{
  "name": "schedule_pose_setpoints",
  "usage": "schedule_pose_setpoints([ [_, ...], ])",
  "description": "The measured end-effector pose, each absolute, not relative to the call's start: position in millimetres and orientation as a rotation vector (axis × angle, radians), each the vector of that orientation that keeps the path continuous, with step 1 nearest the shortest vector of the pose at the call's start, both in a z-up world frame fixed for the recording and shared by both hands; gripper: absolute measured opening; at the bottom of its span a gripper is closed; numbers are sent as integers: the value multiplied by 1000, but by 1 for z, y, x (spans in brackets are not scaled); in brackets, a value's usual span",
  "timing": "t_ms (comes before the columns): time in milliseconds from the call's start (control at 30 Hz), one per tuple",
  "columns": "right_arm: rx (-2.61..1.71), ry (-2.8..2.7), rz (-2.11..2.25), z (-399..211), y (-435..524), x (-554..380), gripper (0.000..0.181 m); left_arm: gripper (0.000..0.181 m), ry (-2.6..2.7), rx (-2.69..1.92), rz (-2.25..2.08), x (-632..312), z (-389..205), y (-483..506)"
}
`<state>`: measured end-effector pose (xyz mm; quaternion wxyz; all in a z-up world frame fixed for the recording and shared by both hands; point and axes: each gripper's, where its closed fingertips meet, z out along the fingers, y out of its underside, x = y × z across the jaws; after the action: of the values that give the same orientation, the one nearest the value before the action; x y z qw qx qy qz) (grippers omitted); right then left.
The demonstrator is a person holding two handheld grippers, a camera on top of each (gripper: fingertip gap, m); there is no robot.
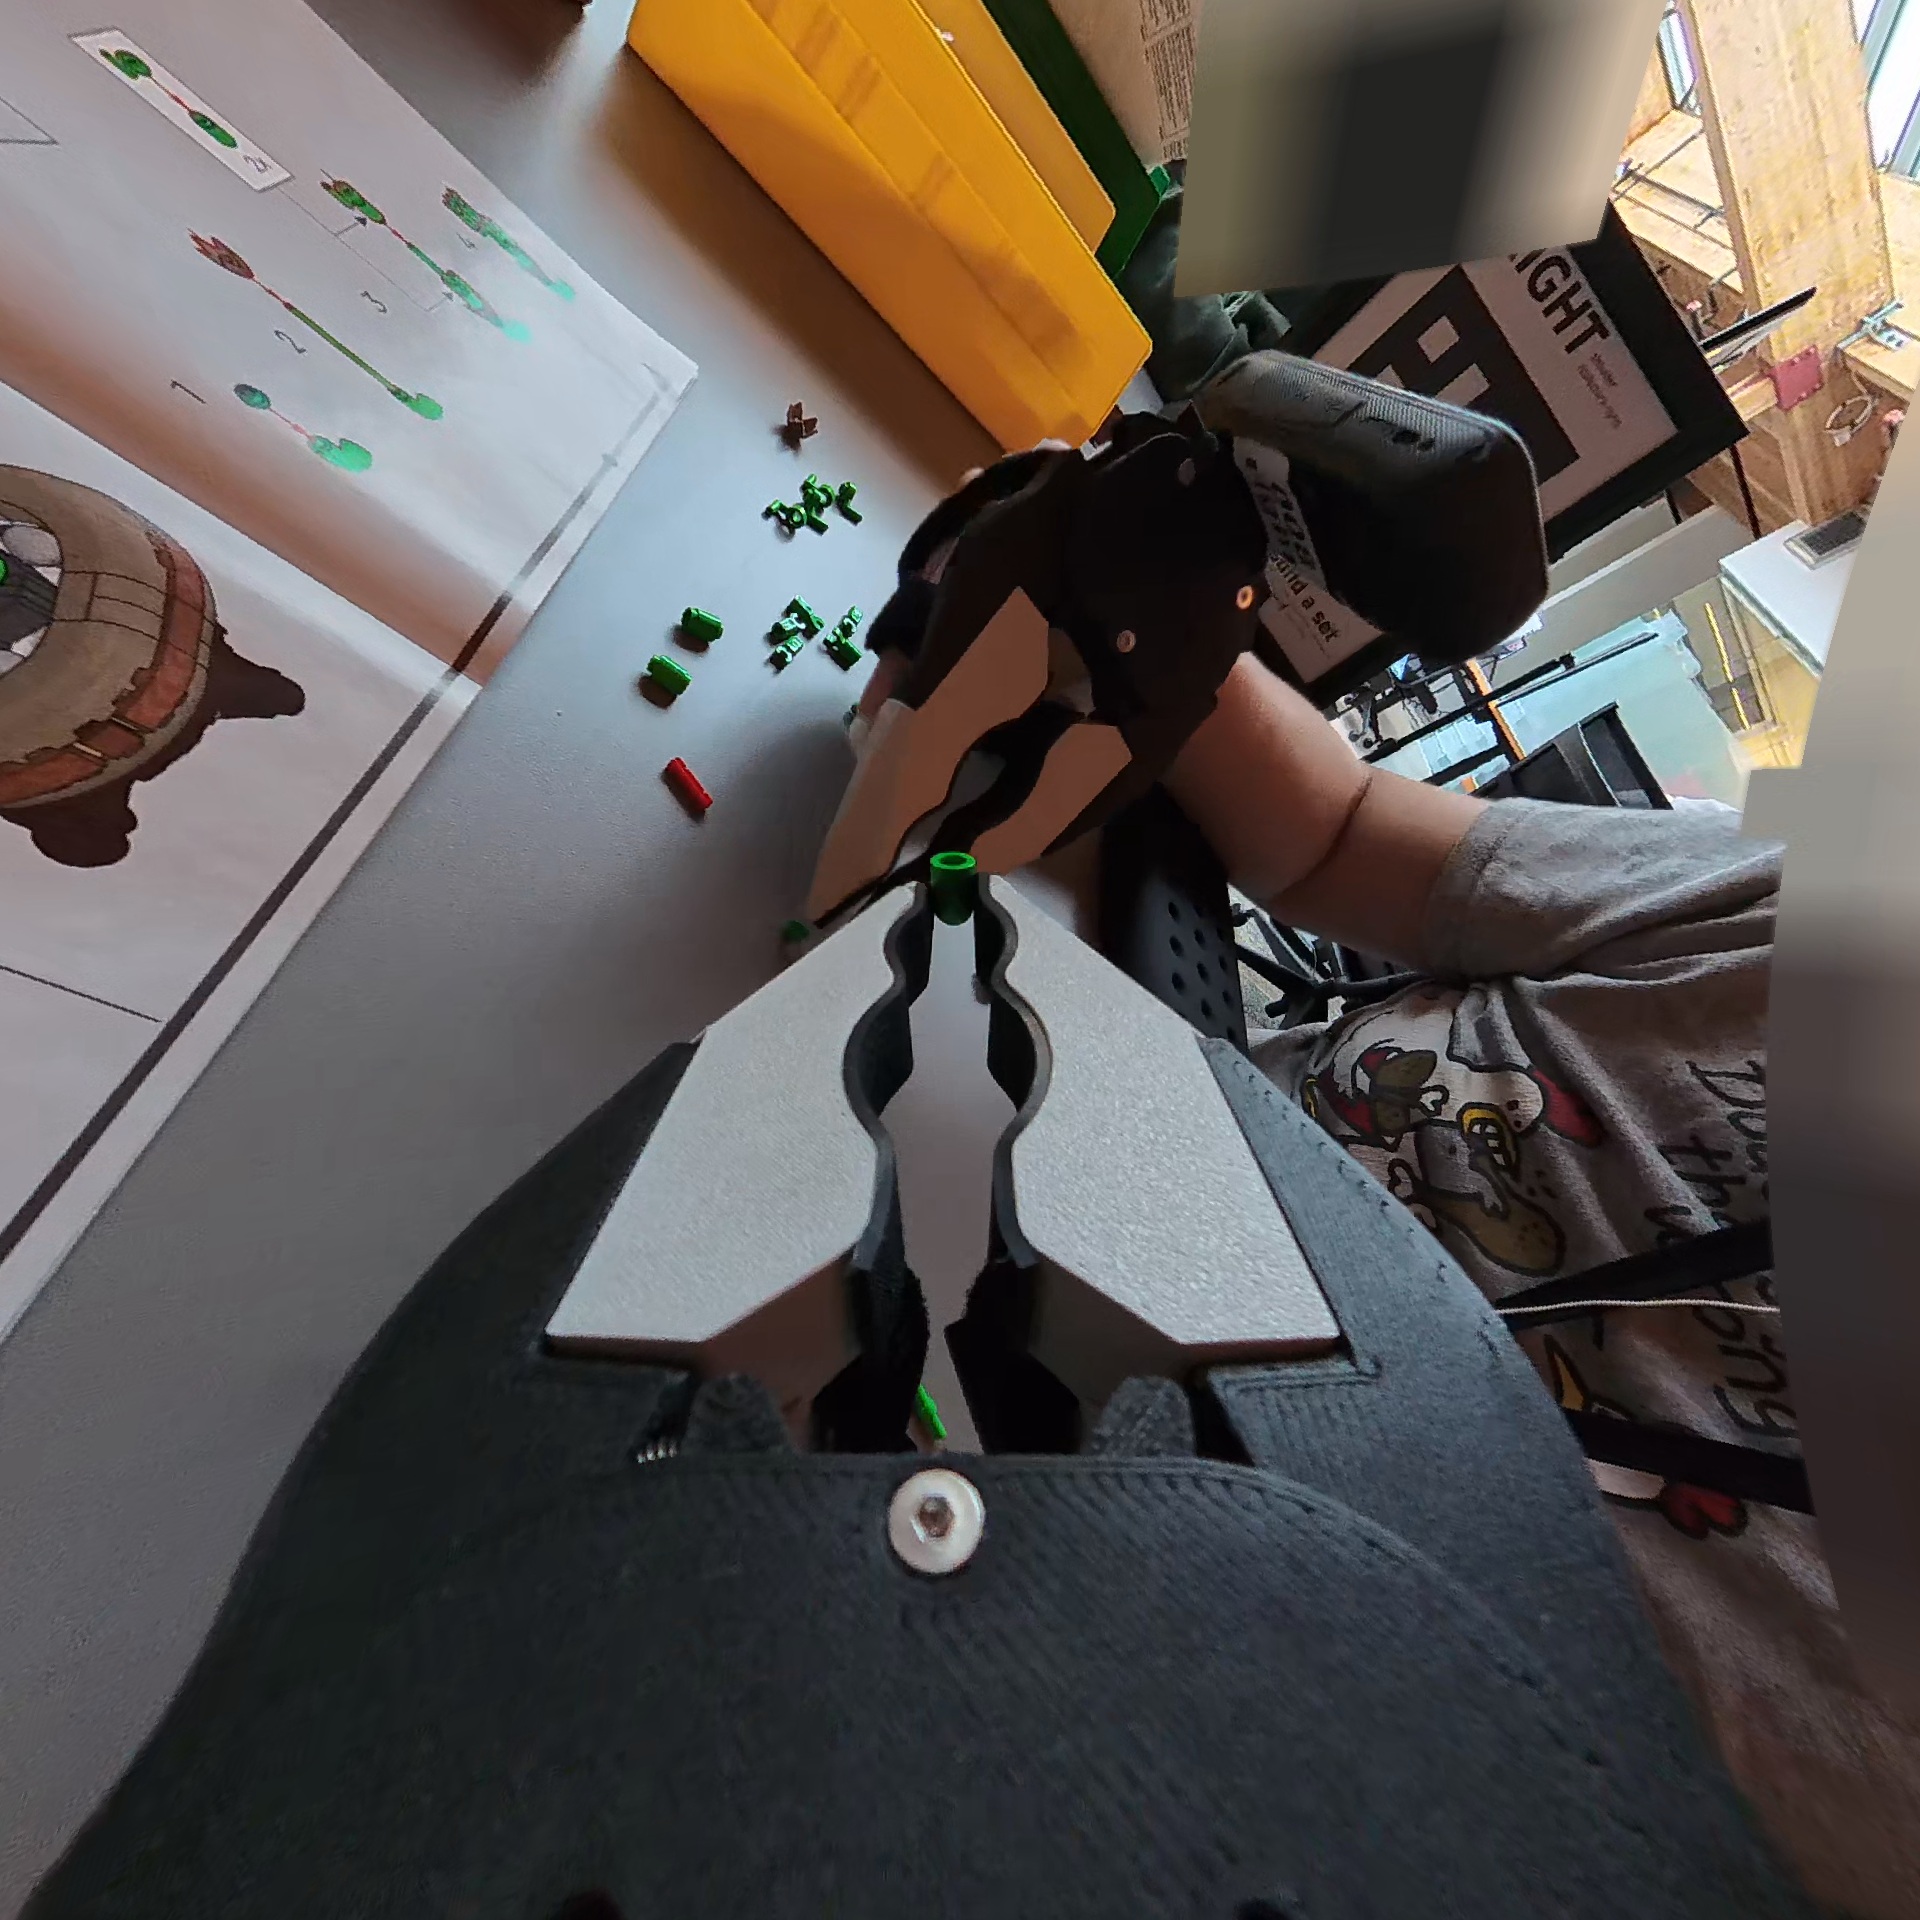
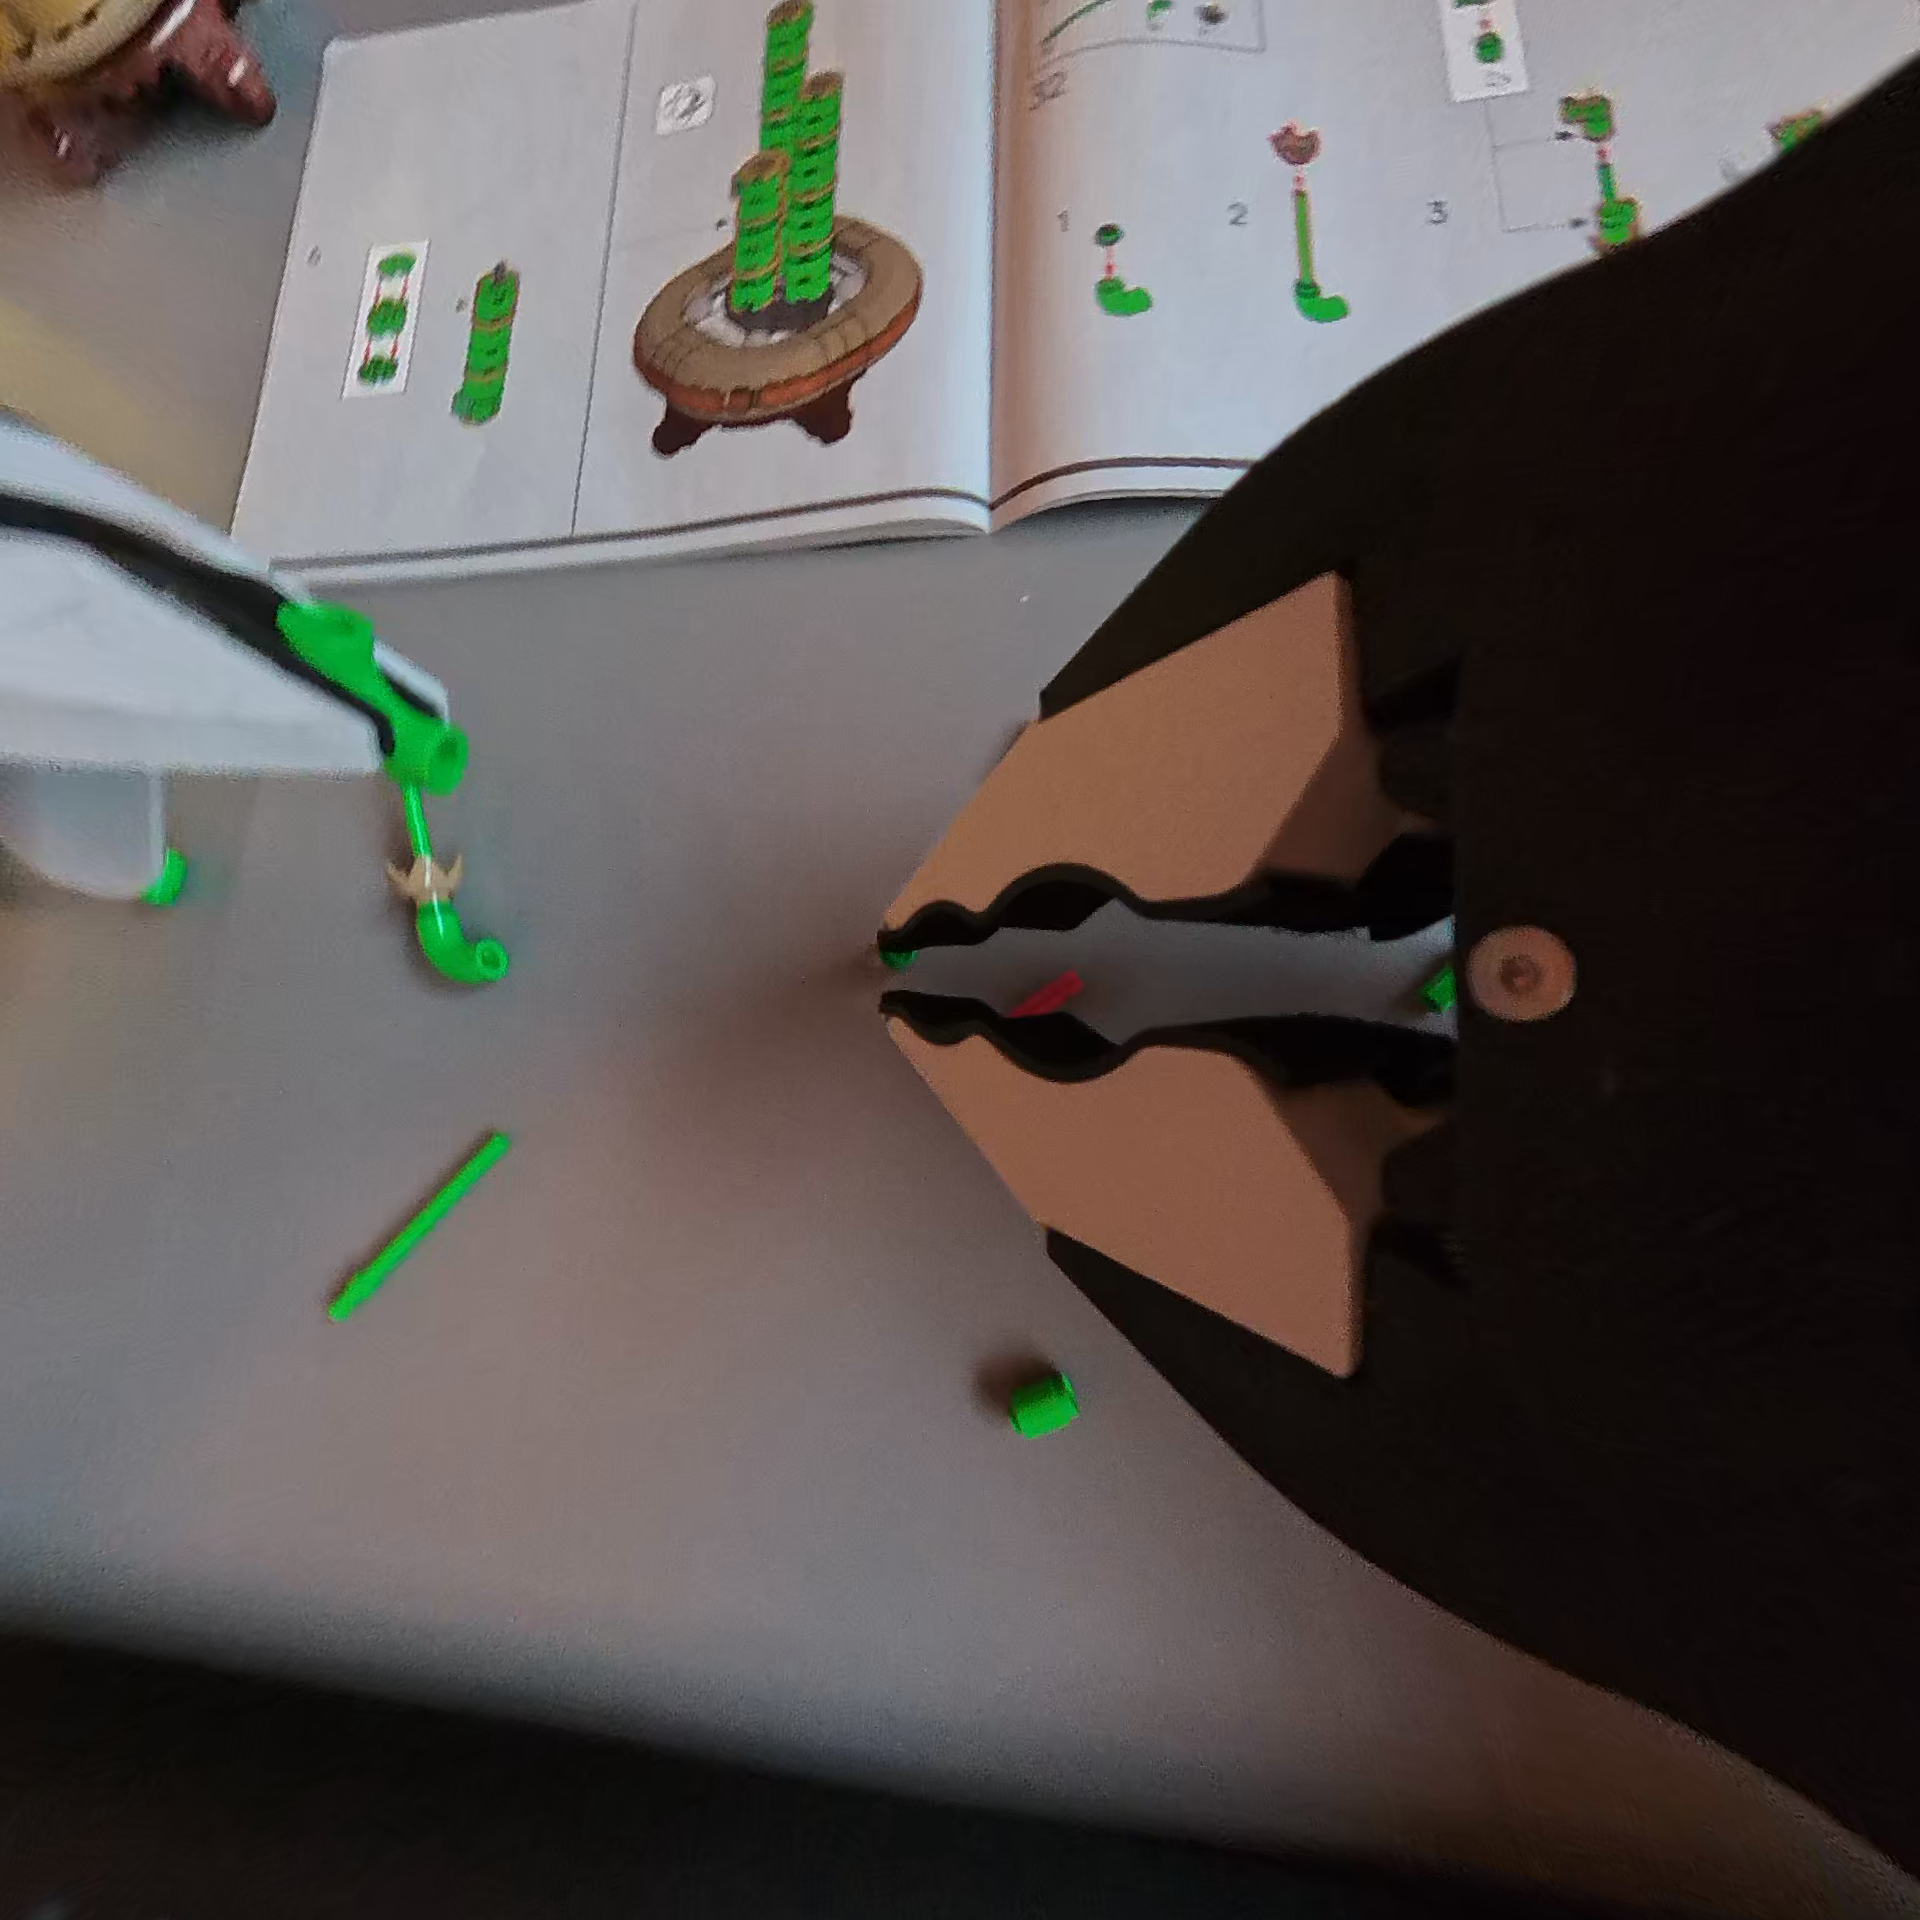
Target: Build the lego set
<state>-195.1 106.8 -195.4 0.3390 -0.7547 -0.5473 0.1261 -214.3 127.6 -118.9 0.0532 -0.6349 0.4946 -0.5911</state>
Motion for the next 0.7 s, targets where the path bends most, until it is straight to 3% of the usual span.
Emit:
schedule_pose_setpoints([
  [367, -1867, -1653, 198, -186, 115, -185, 12, 5, 1487, -1937, -1820, -217, -117, 130],
  [700, -1871, -1724, 386, -187, 111, -192, 10, 5, 1501, -1972, -1827, -217, -123, 128],
])
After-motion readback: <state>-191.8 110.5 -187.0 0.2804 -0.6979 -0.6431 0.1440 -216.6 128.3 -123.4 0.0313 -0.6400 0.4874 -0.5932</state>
